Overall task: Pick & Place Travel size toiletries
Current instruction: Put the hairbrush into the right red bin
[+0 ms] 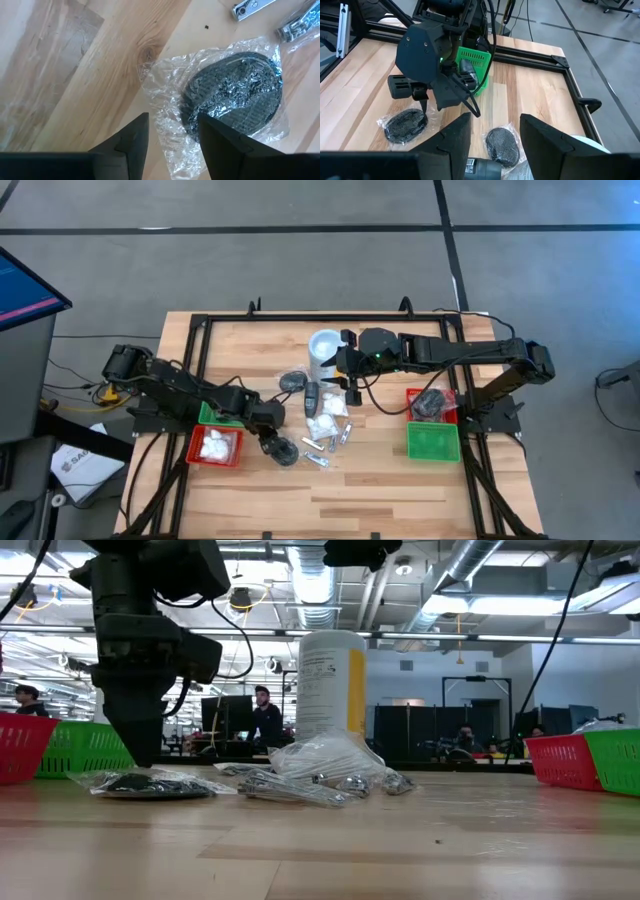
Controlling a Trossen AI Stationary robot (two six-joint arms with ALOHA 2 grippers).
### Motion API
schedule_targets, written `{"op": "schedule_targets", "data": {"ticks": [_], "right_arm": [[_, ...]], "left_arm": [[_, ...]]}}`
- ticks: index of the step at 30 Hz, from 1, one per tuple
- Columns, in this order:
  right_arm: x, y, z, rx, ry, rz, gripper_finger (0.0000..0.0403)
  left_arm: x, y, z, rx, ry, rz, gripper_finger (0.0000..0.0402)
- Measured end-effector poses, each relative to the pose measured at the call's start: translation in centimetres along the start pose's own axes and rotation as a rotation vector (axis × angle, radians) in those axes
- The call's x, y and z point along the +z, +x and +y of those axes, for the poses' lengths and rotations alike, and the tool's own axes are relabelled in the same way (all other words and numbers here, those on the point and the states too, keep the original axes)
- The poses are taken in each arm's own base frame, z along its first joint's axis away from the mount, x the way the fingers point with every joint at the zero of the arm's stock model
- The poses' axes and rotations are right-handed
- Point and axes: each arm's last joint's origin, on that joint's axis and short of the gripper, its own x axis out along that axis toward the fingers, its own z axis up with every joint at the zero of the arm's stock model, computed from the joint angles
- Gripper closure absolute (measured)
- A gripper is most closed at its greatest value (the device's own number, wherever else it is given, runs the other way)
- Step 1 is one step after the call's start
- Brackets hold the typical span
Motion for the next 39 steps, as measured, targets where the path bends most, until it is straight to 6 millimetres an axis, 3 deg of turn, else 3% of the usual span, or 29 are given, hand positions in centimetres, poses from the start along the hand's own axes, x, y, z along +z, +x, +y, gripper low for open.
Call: {"op": "schedule_targets", "data": {"ticks": [12,18,23,28,39], "right_arm": [[0.0,0.0,0.0,0.0,0.0,0.0,0.0244],[0.0,0.0,0.0,0.0,0.0,0.001,0.0244],[0.0,0.0,0.0,0.001,0.0,0.004,0.0244],[-0.1,0.0,0.0,0.002,-0.001,0.007,0.0244],[-0.1,0.0,0.0,0.001,0.0,0.007,0.0244]], "left_arm": [[0.2,2.0,-0.2,0.05,0.001,0.076,0.0242],[0.3,1.7,-0.3,0.067,0.005,0.086,0.0249],[0.1,1.7,-0.1,0.095,0.007,0.098,0.0296],[0.1,1.7,0.1,0.124,0.007,0.093,0.0385],[0.7,0.9,-0.7,0.124,0.02,0.129,0.0401]]}}
